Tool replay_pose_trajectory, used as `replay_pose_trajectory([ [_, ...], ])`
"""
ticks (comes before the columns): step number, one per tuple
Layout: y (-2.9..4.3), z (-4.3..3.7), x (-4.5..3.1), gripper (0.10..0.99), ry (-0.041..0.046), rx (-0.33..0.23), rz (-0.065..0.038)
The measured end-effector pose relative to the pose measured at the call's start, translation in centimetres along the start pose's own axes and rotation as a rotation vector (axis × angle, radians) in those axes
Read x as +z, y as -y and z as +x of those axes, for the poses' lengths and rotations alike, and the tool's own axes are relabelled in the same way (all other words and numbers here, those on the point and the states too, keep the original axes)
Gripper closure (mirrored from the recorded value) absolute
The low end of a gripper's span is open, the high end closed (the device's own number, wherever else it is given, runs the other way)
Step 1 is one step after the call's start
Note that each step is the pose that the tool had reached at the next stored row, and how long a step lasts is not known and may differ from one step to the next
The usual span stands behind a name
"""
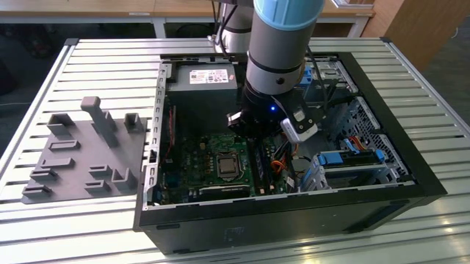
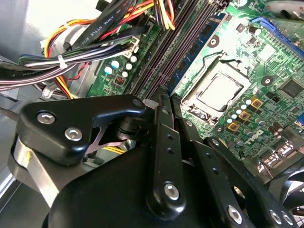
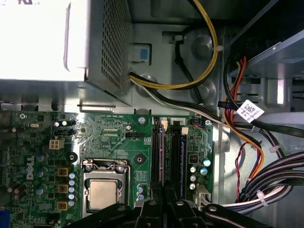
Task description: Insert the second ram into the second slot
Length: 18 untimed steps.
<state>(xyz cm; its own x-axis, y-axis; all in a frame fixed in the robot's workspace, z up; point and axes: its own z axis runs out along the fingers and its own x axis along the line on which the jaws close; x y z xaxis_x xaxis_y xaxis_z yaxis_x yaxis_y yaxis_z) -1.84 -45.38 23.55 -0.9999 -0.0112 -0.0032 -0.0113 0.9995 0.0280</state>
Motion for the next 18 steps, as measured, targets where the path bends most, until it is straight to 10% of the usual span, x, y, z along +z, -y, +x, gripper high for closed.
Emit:
replay_pose_trajectory([
  [18,0.86,-0.1,0.32,0.949,-0.0003,0.0,0.001],
])
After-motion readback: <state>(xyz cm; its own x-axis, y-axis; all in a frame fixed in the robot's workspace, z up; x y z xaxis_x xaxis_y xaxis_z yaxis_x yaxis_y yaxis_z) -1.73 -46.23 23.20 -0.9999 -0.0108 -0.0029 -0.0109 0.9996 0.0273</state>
